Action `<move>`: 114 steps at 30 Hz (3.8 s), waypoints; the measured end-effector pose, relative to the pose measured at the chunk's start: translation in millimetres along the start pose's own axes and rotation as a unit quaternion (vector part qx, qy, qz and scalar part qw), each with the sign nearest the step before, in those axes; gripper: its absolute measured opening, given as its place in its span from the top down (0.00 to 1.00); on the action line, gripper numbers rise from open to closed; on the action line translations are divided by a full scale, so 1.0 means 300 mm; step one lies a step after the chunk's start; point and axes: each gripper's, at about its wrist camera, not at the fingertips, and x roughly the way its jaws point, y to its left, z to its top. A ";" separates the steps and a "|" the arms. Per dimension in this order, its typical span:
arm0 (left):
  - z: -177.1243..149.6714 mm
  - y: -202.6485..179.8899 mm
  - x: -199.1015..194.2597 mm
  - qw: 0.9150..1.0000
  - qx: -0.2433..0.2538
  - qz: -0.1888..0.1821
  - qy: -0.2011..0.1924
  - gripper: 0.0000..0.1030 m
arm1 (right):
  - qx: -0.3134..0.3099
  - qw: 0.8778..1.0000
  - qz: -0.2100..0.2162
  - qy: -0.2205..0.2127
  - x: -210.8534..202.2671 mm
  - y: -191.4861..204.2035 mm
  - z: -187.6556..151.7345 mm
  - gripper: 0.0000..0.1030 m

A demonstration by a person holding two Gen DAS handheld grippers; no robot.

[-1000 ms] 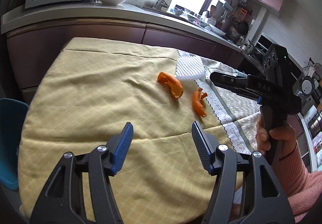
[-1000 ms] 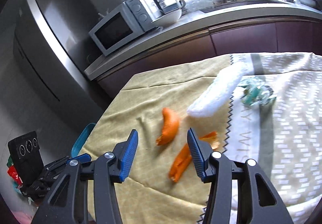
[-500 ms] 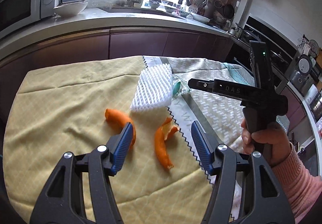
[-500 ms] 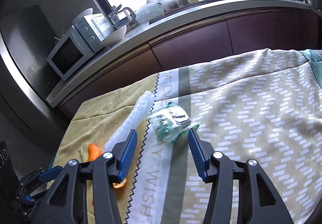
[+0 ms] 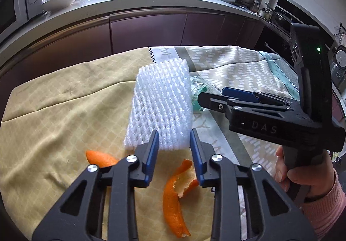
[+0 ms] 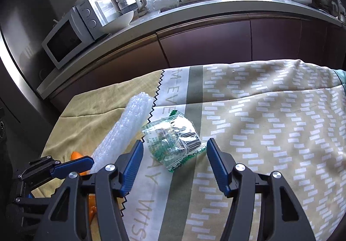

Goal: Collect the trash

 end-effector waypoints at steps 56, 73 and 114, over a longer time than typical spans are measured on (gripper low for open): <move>-0.397 0.232 -0.614 0.988 -0.086 0.026 -0.122 0.89 | -0.015 0.979 0.202 -0.031 -0.276 0.360 -0.252 0.71; -0.493 0.343 -0.698 0.982 -0.120 0.062 -0.132 0.89 | -0.055 0.970 0.238 0.000 -0.214 0.555 -0.283 0.71; -0.628 0.519 -0.879 0.963 -0.178 0.125 -0.158 0.89 | -0.123 0.948 0.290 0.052 -0.061 0.879 -0.297 0.71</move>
